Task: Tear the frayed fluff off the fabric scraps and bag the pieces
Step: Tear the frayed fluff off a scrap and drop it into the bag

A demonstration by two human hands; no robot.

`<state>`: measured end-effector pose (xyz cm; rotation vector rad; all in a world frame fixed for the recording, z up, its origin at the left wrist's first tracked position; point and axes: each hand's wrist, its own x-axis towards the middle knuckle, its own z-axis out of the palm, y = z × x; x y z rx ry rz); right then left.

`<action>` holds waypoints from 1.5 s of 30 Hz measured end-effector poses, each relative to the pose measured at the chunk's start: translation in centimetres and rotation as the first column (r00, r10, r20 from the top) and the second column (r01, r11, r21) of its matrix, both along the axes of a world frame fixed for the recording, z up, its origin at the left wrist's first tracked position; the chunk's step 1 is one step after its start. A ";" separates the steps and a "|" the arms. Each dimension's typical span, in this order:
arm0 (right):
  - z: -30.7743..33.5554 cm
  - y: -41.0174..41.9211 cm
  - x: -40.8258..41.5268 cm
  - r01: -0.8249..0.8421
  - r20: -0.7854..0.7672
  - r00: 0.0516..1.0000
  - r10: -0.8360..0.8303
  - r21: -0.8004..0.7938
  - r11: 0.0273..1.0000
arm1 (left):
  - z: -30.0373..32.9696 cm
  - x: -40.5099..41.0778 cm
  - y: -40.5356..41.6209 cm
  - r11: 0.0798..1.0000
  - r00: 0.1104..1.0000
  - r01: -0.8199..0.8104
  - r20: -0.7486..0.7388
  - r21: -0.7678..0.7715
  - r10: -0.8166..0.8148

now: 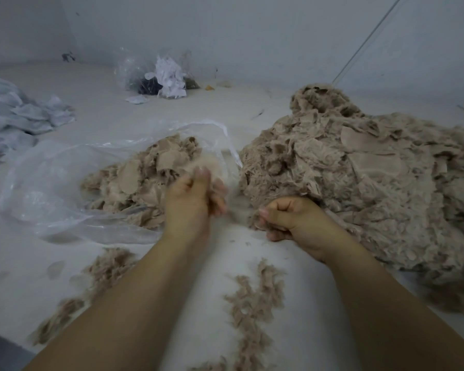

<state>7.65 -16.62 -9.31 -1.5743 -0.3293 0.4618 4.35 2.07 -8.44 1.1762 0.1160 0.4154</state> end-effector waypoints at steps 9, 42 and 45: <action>0.4 0.3 -0.2 0.108 -0.094 0.990 -0.101 0.068 0.992 | -2.9 1.4 -2.1 0.600 0.975 0.183 -0.224 0.779 -0.006; 0.3 0.6 0.0 0.140 -0.104 0.984 -0.143 -0.032 0.990 | -1.3 -2.1 -2.6 0.906 0.975 0.113 0.133 0.408 -0.181; 0.2 0.5 0.0 0.072 -0.080 0.994 -0.076 -0.051 0.996 | -1.4 -1.8 -2.5 0.927 0.987 0.031 0.135 0.374 -0.087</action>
